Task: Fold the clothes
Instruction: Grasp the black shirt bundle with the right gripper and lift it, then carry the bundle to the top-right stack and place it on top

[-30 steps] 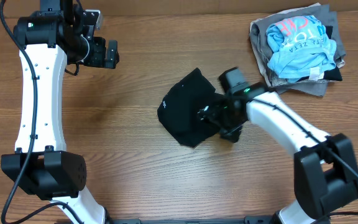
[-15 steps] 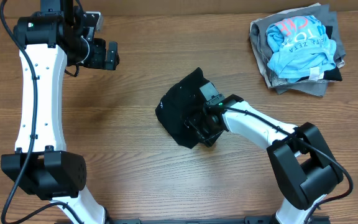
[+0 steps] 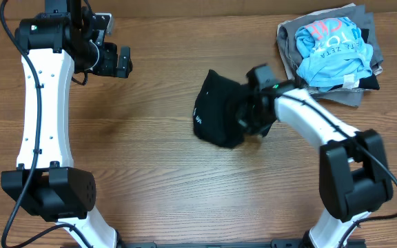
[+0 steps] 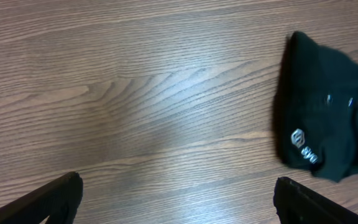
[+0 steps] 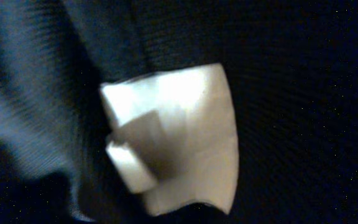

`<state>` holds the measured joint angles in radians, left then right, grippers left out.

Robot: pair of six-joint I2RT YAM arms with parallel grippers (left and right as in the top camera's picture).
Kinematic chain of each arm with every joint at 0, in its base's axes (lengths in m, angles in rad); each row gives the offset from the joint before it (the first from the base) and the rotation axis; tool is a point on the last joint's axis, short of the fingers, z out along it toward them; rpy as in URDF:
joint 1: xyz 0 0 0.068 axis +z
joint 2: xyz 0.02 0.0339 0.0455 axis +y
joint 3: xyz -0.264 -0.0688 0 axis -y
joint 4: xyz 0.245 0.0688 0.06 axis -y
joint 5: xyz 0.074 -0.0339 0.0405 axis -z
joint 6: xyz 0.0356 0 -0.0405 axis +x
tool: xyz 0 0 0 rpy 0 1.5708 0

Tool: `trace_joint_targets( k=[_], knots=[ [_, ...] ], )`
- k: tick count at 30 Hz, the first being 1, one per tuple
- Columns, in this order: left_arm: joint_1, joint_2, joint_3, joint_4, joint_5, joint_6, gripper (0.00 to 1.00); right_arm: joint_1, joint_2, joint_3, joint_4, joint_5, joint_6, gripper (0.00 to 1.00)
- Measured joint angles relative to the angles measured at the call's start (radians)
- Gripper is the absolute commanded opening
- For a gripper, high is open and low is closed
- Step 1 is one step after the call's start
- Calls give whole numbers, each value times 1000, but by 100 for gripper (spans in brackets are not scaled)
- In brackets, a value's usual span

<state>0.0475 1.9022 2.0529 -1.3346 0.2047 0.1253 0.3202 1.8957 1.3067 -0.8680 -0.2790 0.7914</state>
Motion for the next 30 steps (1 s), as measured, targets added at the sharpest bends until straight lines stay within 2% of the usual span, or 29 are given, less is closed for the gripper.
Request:
trace_joint_targets(
  k=[8, 13, 22, 30],
  knots=[
    [0, 0, 0, 0, 0, 0, 100, -32, -80, 364, -68, 79, -124, 4],
    [0, 0, 0, 7, 0, 0, 100, -98, -96, 523, 29, 155, -141, 4],
    [0, 0, 0, 37, 0, 0, 100, -348, -91, 548, 299, 231, -121, 4],
    [0, 0, 0, 62, 0, -12, 100, -485, -7, 548, 378, 257, -56, 4]
  ],
)
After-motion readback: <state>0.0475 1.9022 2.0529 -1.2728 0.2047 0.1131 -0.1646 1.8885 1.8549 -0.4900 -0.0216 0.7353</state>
